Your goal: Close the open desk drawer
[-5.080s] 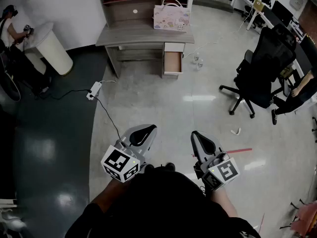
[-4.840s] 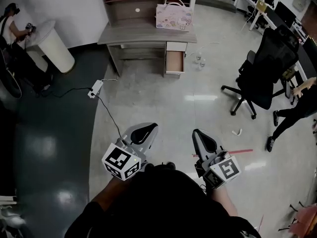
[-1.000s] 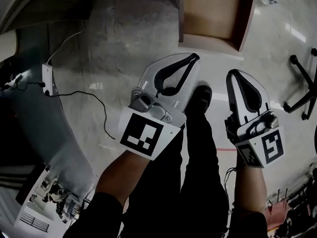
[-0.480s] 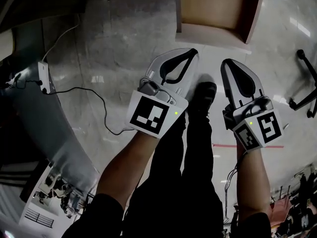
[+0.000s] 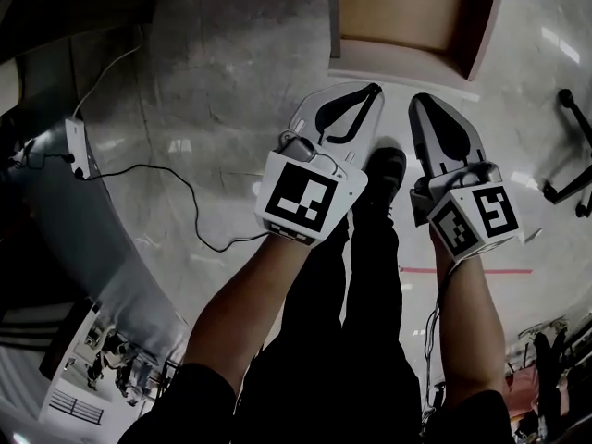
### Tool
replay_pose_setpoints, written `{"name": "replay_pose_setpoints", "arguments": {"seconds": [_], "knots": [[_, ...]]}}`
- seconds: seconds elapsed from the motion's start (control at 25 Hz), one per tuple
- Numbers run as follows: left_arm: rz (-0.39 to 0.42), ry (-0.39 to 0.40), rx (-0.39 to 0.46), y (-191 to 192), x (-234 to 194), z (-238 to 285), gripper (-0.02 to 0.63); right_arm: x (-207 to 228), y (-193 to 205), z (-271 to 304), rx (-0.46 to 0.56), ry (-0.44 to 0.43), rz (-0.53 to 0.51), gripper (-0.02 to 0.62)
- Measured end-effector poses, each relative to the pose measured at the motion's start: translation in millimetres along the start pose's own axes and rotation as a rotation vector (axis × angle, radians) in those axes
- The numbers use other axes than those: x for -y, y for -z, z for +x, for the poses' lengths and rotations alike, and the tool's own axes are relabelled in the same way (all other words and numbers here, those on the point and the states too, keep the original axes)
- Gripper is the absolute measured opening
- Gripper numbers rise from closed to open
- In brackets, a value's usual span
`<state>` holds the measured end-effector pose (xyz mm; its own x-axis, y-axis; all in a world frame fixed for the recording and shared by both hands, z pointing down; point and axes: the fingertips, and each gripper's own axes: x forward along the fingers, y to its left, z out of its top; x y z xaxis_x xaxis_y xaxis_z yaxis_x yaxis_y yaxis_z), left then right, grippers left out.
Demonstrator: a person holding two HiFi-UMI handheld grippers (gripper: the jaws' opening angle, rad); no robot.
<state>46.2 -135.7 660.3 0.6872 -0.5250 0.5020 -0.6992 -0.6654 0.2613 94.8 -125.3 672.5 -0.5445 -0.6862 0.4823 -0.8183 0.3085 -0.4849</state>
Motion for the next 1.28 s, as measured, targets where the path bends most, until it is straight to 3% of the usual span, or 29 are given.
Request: {"name": "replay_pose_setpoints", "arguments": {"seconds": [0.44, 0.64, 1.28], "knots": [[-0.057, -0.03, -0.007, 10, -10, 14, 0.012, 19, -2, 10, 0.019, 0.083, 0.057, 0.017], [-0.029, -0.025, 0.004, 4, -11, 12, 0.012, 16, -8, 11, 0.018, 0.08, 0.048, 0.017], [0.094, -0.064, 0.191, -98, -38, 6, 0.008, 2, -111, 16, 0.173, 0.085, -0.064, 0.014]]}}
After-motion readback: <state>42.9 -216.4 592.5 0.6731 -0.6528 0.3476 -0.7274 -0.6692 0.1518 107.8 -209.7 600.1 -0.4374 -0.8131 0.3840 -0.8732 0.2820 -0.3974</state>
